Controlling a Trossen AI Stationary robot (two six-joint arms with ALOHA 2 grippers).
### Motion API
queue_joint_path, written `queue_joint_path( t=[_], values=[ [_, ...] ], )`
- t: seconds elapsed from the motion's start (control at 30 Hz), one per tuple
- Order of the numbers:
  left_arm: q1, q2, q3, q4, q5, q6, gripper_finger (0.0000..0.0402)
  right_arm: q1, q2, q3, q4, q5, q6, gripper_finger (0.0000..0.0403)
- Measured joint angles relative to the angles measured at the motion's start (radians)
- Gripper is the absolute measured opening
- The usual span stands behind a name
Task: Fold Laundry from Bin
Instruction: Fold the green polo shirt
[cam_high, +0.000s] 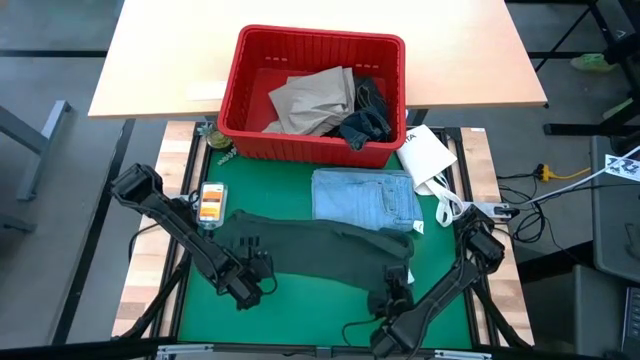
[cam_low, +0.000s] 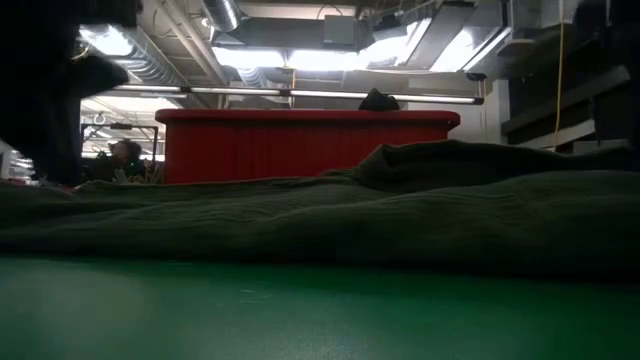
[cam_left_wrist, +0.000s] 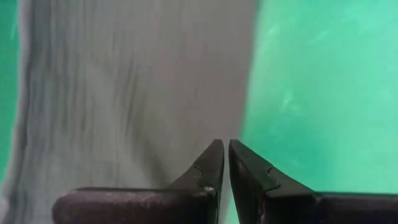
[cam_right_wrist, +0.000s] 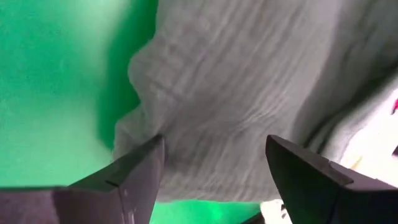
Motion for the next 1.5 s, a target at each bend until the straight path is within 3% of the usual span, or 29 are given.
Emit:
queue_joint_path(
  t=[0.23,0.43,0.77,0.97,1.1,1.5],
  values=[
    [0.019,0.010,-0.158,0.095,0.035,-0.089,0.0023,-0.001,0.001,-0.121,0.080,-0.069,-0.003,0.0280],
    [0.014,0.004,-0.197,0.130,0.093,-0.106,0.0023,0.000,-0.001,-0.199,0.081,-0.188,-0.007,0.0280],
    [0.011,0.008,-0.118,0.085,0.212,-0.047,0.0023,0.013,0.003,-0.179,-0.007,-0.277,-0.061,0.0280],
    [0.008,0.008,-0.087,0.086,0.291,-0.047,0.0023,0.013,0.003,-0.135,-0.024,-0.274,-0.064,0.0280],
    [0.006,0.008,-0.058,0.065,0.299,-0.046,0.0023,0.013,0.003,-0.110,-0.024,-0.282,-0.064,0.0280],
    [-0.004,0.007,0.105,-0.229,0.286,0.009,0.0023,0.013,0.003,-0.041,-0.024,-0.301,-0.065,0.0280]
  ],
)
